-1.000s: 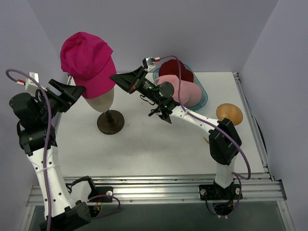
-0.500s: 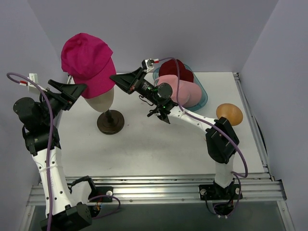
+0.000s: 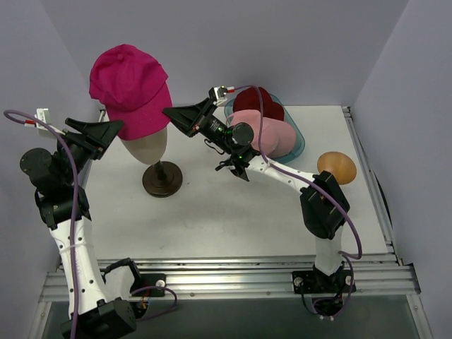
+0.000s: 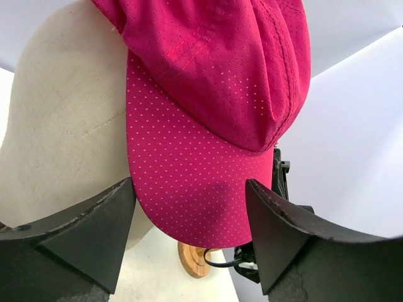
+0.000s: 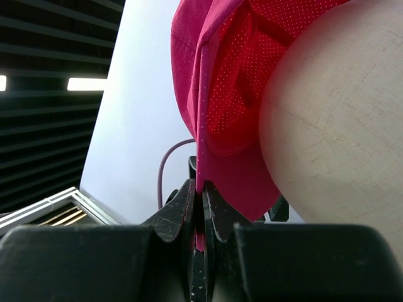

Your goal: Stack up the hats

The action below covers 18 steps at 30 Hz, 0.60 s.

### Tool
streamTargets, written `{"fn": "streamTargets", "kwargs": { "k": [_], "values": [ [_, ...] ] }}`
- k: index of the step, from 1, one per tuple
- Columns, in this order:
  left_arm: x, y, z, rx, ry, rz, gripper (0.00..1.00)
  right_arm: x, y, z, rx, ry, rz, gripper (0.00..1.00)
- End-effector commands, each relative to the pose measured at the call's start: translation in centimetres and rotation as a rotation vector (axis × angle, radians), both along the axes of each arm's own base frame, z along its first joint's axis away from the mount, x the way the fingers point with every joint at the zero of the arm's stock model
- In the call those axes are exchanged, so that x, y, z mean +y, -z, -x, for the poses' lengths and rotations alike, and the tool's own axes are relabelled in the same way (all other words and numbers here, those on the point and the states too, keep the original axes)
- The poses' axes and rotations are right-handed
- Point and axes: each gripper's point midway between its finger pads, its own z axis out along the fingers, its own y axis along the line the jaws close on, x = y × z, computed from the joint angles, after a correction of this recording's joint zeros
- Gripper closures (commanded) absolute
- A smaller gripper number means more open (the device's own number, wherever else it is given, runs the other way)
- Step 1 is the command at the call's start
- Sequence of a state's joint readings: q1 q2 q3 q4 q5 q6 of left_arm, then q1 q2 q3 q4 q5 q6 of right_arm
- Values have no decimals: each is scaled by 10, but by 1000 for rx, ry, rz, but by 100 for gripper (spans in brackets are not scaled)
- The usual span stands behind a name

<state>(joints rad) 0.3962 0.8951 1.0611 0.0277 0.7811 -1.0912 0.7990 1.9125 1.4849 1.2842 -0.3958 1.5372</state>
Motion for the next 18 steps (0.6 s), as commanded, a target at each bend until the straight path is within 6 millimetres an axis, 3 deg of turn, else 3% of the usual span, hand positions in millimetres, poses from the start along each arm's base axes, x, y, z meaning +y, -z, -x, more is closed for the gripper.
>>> {"fn": "streamTargets", "kwargs": {
  "k": [1, 5, 18],
  "values": [
    [-12, -34, 18, -142, 39, -32, 27, -10, -23, 17, -90, -19, -89, 100],
    [-14, -43, 24, -184, 39, -34, 32, -10, -19, 15, -84, -19, -79, 100],
    [-26, -82, 52, -363, 63, -54, 29, -10, -15, 20, -70, -81, -93, 100]
  ]
}}
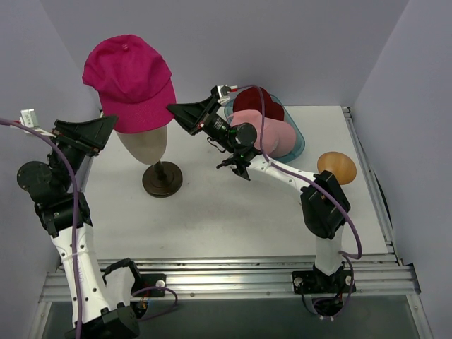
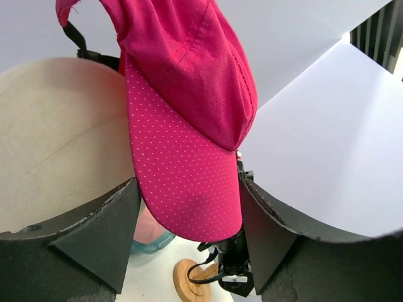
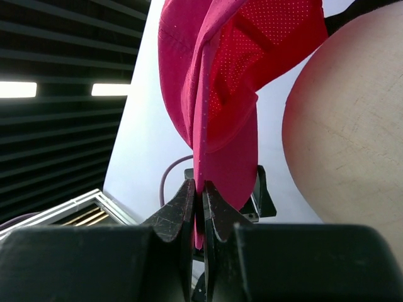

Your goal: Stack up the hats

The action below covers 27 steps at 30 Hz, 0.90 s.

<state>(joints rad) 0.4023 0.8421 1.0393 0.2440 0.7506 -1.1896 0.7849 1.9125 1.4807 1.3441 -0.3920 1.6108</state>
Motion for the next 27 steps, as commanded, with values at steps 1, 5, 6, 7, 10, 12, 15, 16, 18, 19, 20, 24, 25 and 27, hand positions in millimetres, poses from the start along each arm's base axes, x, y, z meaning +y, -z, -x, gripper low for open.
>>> {"fn": "streamTargets", "kwargs": {
  "k": [1, 5, 6, 7, 10, 12, 15, 16, 18, 19, 20, 24, 25, 27],
  "values": [
    [-22, -41, 35, -190, 71, -69, 28, 1, -4, 21, -90, -55, -32, 100],
    [-26, -47, 41, -238, 99, -59, 27, 0, -8, 26, -98, -85, -45, 100],
    [-26, -48, 41, -241, 103, -59, 26, 0, -8, 27, -95, -95, -51, 100],
    [-26, -50, 42, -245, 107, -58, 26, -1, -11, 29, -105, -103, -60, 100],
    [-28, -54, 43, -252, 121, -57, 22, -2, -12, 31, -111, -119, -64, 100],
    [-28, -53, 40, -243, 133, -44, 21, -1, -12, 32, -119, -125, -61, 100],
    [-30, -56, 40, -248, 171, -25, 21, -1, -12, 34, -127, -136, -62, 100],
    [-30, -58, 41, -249, 186, -15, 21, -1, -11, 34, -132, -140, -59, 100],
    [-30, -57, 40, -249, 194, -13, 21, -1, -11, 34, -136, -138, -57, 100],
    [-31, -56, 40, -247, 195, -21, 22, -1, -11, 34, -134, -136, -55, 100],
    [-31, -56, 40, -246, 193, -27, 23, -2, -10, 32, -130, -132, -53, 100],
    [-22, -36, 24, -117, 123, -29, 35, -1, -7, 29, -140, -98, -12, 100],
    [-21, -33, 23, -113, 117, -37, 37, -1, -6, 28, -142, -91, -4, 100],
    [-21, -25, 20, -99, 127, -29, 51, -1, -5, 26, -150, -67, 21, 100]
  ]
}}
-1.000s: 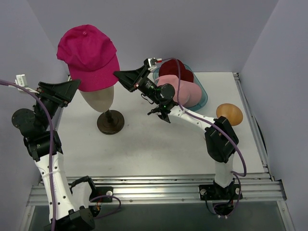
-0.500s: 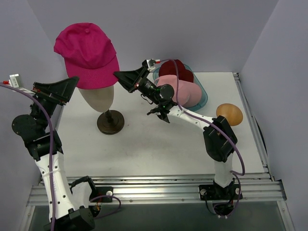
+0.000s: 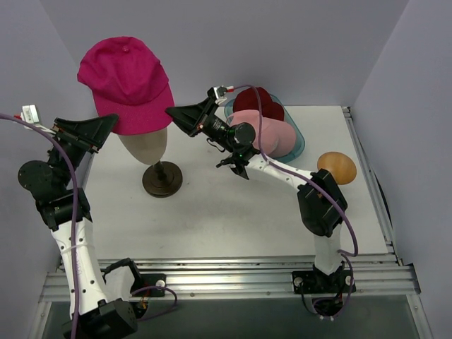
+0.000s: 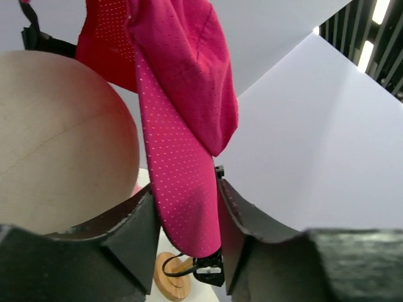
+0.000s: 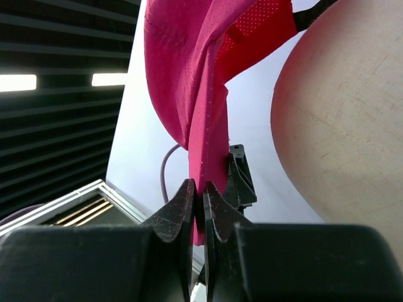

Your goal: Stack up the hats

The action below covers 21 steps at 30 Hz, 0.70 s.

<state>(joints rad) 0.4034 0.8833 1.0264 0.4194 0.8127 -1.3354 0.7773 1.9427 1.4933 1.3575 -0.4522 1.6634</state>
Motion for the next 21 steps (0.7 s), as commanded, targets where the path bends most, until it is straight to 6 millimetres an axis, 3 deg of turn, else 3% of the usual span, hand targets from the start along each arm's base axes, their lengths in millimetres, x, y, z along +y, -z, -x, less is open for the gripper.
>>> {"fn": "streamTargets", "kwargs": {
  "k": [1, 6, 11, 21],
  "values": [
    [-11, -10, 15, -55, 28, -64, 55, -7, -14, 22, -165, 12, 9, 100],
    [-8, 0, 7, -33, 37, -38, 73, -5, -11, 19, -171, 25, 24, 100],
    [-4, 8, -3, 13, 28, -25, 97, -1, -3, 9, -176, 71, 76, 100],
    [9, 42, -18, 136, 26, 45, 98, 5, 3, 3, -170, 102, 132, 100]
  ]
}}
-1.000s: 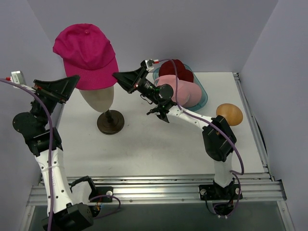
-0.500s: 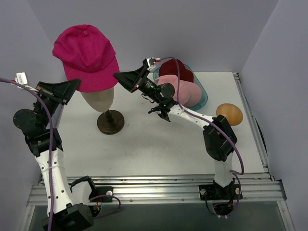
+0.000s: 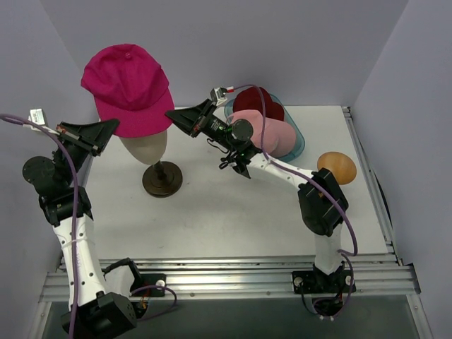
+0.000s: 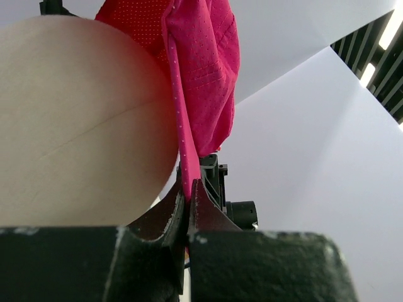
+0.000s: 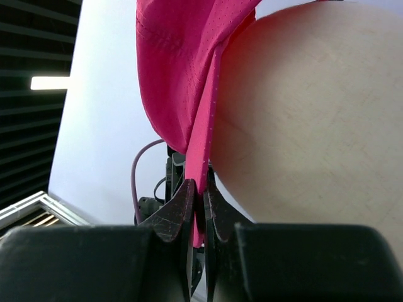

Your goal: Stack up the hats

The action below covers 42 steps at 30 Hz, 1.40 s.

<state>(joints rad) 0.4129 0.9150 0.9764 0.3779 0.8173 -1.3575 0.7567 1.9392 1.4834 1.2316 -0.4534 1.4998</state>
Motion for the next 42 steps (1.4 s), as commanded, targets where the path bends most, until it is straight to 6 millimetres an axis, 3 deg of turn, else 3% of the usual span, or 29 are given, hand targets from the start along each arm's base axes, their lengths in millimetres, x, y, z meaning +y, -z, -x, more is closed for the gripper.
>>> {"fn": "streamTargets", "kwargs": {
  "k": [1, 6, 20, 27, 32, 42],
  "values": [
    [0, 12, 1, 20, 27, -10, 98, -3, -27, 24, -134, -11, 1, 100],
    [10, 36, -1, 84, 23, 35, 98, 0, -17, 22, -115, -15, 18, 100],
    [11, 98, 0, 235, 20, 61, 98, 0, 6, 30, -86, 1, 52, 100],
    [14, 113, -5, 261, 15, 63, 98, -2, 21, 22, -66, 29, 90, 100],
    [16, 120, -8, 279, 11, 73, 98, -3, 21, 22, -71, 29, 90, 100],
    [20, 156, -15, 366, 12, 125, 98, 0, 35, 17, -57, 39, 130, 100]
  ]
}}
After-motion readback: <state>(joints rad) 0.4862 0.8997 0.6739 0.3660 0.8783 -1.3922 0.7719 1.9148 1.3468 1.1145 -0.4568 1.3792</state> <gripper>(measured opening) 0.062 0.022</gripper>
